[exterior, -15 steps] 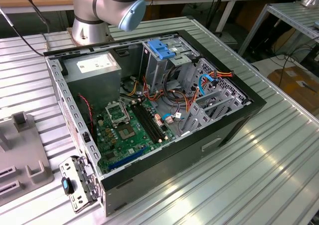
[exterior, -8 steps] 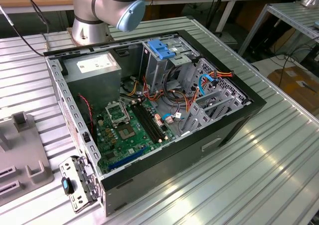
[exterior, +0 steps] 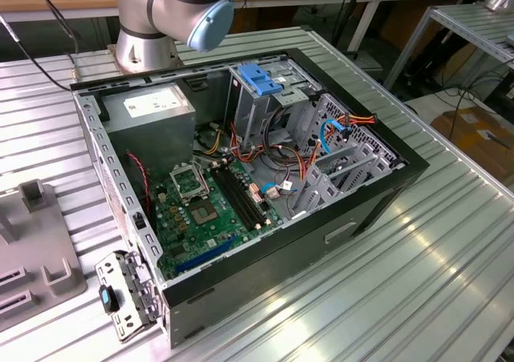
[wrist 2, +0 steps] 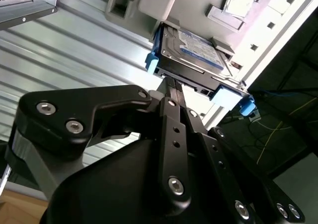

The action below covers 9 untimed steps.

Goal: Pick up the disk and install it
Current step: 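Reach for the disk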

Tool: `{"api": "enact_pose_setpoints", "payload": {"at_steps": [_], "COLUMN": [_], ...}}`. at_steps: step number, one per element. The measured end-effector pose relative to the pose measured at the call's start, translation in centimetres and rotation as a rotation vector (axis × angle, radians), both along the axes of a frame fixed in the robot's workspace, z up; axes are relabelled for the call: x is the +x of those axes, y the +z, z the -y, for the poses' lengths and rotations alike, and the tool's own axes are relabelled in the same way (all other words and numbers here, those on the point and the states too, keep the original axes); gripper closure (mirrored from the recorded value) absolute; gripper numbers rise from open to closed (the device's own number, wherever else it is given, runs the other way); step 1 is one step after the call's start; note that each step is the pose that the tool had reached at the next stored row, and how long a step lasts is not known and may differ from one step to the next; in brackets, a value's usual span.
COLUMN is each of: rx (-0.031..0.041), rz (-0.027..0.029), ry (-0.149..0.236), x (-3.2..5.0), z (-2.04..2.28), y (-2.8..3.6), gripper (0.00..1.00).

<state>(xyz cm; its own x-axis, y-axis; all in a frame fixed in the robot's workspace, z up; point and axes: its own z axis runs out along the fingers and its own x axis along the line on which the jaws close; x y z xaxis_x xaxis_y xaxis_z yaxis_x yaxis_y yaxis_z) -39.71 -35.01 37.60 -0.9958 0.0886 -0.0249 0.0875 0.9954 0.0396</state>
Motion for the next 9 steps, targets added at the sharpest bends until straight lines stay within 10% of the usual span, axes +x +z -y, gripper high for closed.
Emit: {"api": "enact_pose_setpoints", "payload": {"at_steps": [9], "rx": [0.0000], "rz": [-0.0001], "ry": [0.000], "x": [-0.92], "z": [0.00], "y": [-0.18], "gripper": [0.89]}}
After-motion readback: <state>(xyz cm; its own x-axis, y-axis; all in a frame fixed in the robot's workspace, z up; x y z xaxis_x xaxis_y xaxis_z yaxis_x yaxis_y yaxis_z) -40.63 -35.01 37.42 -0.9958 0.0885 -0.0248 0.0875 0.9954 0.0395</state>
